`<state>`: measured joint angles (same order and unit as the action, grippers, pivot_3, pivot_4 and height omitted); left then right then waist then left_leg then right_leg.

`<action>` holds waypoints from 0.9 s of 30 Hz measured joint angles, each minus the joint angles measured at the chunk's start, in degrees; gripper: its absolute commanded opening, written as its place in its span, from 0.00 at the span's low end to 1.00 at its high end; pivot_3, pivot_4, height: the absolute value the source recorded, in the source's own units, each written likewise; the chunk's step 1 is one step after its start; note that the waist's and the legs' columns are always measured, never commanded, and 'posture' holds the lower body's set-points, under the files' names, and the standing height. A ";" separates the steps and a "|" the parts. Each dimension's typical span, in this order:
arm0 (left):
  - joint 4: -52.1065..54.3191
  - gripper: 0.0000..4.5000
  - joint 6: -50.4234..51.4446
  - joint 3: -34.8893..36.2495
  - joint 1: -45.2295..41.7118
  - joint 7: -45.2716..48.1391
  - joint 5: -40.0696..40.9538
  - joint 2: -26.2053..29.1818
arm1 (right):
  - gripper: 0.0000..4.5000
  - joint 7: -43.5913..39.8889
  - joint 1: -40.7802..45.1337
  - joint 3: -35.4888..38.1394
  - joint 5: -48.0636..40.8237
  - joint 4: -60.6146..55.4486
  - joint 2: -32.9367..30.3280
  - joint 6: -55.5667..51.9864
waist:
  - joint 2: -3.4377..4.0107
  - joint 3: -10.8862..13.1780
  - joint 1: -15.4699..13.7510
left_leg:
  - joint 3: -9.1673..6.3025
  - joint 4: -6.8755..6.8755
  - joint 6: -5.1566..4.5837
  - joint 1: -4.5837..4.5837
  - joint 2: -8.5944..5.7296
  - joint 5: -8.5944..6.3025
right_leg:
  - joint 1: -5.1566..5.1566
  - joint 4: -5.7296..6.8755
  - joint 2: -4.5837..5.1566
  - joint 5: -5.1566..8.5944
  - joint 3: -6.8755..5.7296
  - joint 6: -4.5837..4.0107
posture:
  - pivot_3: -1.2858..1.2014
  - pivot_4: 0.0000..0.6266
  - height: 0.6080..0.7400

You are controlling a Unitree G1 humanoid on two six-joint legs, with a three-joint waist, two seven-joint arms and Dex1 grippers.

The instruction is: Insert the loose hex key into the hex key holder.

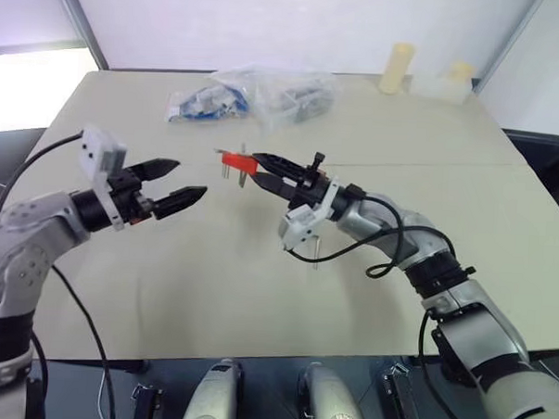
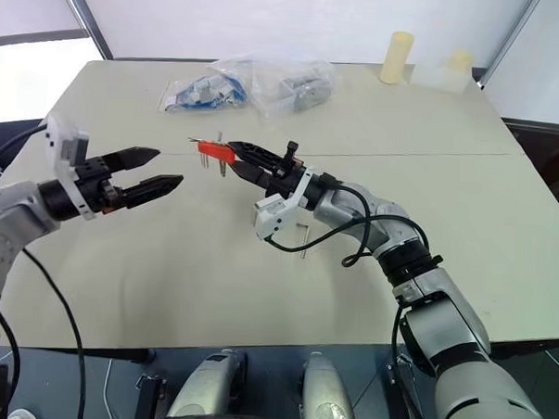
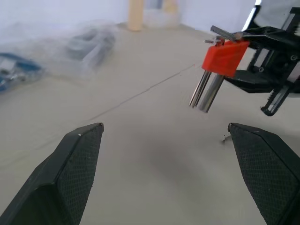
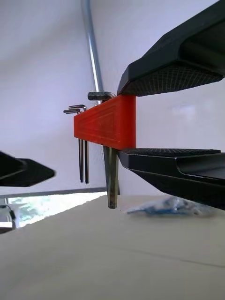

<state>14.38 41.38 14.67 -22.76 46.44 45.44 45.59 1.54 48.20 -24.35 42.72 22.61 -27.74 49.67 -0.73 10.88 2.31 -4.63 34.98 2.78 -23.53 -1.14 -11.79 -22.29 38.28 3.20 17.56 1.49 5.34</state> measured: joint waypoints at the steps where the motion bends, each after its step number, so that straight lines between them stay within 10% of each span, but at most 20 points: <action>1: -0.12 1.00 0.50 -0.70 -1.47 1.39 0.28 0.23 | 0.22 -0.27 0.03 -0.05 -0.14 0.06 -0.68 1.66 | -0.01 0.01 0.03 | 0.00 0.00 0.00 -0.01 0.01 0.00 | -0.01 -0.01 0.00 0.00 0.00 0.00 | 0.52 0.24 1.00; 27: 3.67 1.00 7.92 -5.06 -4.34 8.83 5.58 1.64 | 0.22 -9.79 1.60 -0.14 -7.79 2.96 -1.78 12.09 | -0.03 0.02 0.18 | -0.03 0.05 0.00 0.00 0.09 0.01 | 0.01 0.04 -0.17 0.01 0.04 -0.01 | 0.52 0.24 1.00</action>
<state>18.05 49.30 9.61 -27.10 55.27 51.02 47.22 -8.25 49.80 -24.49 34.94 25.56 -29.51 61.77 -0.76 10.91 2.49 -4.67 35.03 2.78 -23.53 -1.05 -11.78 -22.28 38.32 3.03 17.57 1.52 5.33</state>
